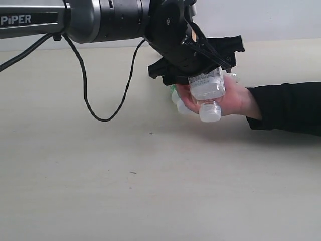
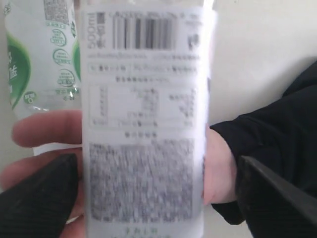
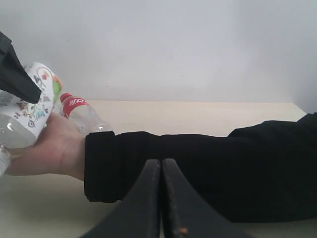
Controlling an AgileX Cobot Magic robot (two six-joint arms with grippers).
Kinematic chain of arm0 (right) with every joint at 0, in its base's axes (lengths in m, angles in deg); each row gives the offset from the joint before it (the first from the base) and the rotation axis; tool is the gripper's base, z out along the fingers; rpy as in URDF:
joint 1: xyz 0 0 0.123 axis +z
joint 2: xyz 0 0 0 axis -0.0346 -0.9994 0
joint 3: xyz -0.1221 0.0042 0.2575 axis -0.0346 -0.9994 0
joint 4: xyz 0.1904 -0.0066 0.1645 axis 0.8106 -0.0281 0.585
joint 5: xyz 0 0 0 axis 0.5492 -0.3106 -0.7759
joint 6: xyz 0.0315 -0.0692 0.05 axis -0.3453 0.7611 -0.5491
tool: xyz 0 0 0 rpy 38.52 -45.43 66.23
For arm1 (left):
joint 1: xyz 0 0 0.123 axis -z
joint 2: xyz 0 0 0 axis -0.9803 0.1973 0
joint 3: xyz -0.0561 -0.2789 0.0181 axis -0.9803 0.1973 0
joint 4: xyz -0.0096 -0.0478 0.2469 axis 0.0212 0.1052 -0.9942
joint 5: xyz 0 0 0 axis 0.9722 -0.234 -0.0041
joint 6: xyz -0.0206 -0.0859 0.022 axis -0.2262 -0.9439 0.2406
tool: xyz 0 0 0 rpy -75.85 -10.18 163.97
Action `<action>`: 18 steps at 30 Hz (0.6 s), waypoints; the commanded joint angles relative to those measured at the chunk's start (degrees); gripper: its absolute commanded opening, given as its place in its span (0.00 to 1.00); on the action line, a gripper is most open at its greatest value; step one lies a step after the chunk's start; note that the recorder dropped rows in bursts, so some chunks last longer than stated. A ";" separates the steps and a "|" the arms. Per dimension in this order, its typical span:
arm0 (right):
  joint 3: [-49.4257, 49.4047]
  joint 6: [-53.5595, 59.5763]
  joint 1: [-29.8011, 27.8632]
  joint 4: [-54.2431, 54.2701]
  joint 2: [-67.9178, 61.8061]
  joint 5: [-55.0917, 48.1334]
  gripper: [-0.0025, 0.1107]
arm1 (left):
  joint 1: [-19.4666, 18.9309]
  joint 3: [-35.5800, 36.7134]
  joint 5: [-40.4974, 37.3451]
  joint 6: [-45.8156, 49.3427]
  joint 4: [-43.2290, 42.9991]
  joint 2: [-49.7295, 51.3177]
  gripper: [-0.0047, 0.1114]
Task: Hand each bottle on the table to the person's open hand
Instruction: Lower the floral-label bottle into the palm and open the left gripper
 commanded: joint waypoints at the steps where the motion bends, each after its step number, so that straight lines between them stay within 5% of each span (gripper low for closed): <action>1: -0.28 0.09 0.02 -0.11 0.36 0.11 0.02 | -0.21 -0.40 0.64 1.16 0.00 0.05 0.77; 10: -0.28 0.09 0.02 -0.11 0.36 0.11 0.02 | -0.21 -0.40 0.98 3.37 0.00 -2.05 0.77; 18: -0.28 0.09 0.02 -0.11 0.36 0.11 0.02 | -0.10 -0.40 -7.01 9.66 0.00 -8.78 0.77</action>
